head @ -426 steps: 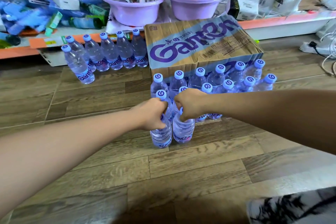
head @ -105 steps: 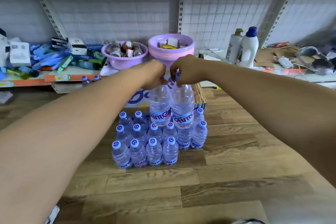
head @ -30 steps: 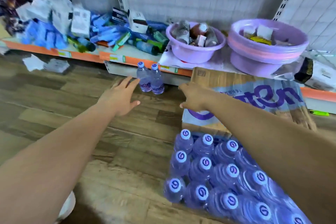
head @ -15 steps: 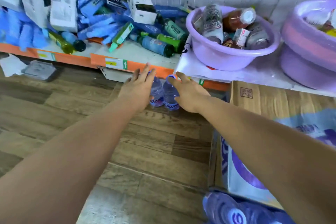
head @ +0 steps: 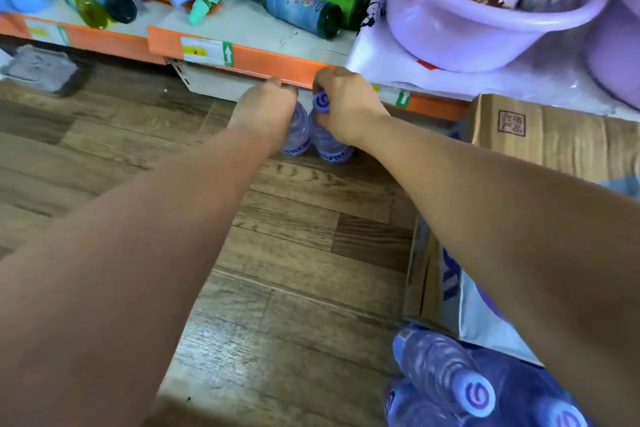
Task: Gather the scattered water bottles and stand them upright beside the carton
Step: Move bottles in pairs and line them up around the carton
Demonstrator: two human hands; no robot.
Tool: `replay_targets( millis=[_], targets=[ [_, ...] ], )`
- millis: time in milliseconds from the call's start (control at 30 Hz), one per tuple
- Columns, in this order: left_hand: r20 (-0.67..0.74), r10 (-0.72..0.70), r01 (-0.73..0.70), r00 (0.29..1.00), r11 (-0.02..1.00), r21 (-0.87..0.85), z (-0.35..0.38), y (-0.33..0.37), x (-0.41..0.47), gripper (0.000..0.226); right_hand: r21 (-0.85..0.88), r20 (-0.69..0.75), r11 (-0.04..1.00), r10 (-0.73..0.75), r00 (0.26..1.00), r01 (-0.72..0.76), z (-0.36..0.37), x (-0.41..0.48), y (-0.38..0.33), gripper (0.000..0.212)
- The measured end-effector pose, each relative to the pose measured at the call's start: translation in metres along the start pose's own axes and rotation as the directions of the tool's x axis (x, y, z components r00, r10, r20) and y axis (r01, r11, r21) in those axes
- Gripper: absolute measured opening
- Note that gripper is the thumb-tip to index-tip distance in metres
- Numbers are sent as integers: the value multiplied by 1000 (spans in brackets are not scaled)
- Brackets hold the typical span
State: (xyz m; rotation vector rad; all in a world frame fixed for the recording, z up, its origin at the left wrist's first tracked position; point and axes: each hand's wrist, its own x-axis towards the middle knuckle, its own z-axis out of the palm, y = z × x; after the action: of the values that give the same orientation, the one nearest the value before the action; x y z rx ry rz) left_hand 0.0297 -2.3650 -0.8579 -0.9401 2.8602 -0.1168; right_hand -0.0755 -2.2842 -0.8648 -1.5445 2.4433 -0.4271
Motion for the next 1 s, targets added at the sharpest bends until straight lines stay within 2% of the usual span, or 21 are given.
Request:
replay_targets(
  millis=[167,233,367,500,633,733,800,900,1000],
  targets=[
    [25,16,-15,1000,998,-54,12,-11,-36,32,-82,84,994,-71,994,78,10,-22,-21,35],
    [26,-9,13,1000,992,-127,14,-14,-50,32,-102,99,991,-77,992,87,15,-34,-31,31],
    [78,-69,91,995,934,-344,7,-19,-82,36,-92,84,996,8,996,-1,16,-61,-50,27],
    [131,-78,125,988,906,-404,5,-24,-142,33,-15,147,999,51,988,-49,23,-102,-76,26],
    [213,-116,193,970,899,-392,5,-27,-210,18,46,205,997,52,977,-62,30,-152,-102,26],
    [234,-127,212,964,897,-388,-4,-26,-249,22,84,234,995,37,972,-58,25,-189,-121,12],
    [205,-144,213,968,903,-372,-13,-23,-276,27,96,239,995,13,971,-37,24,-217,-132,12],
    [192,-148,207,970,917,-342,-27,-17,-310,29,120,245,993,-27,969,-3,19,-258,-148,30],
    [229,-112,177,967,942,-286,-43,-9,-345,32,111,229,994,-33,973,8,16,-300,-162,33]
  ],
)
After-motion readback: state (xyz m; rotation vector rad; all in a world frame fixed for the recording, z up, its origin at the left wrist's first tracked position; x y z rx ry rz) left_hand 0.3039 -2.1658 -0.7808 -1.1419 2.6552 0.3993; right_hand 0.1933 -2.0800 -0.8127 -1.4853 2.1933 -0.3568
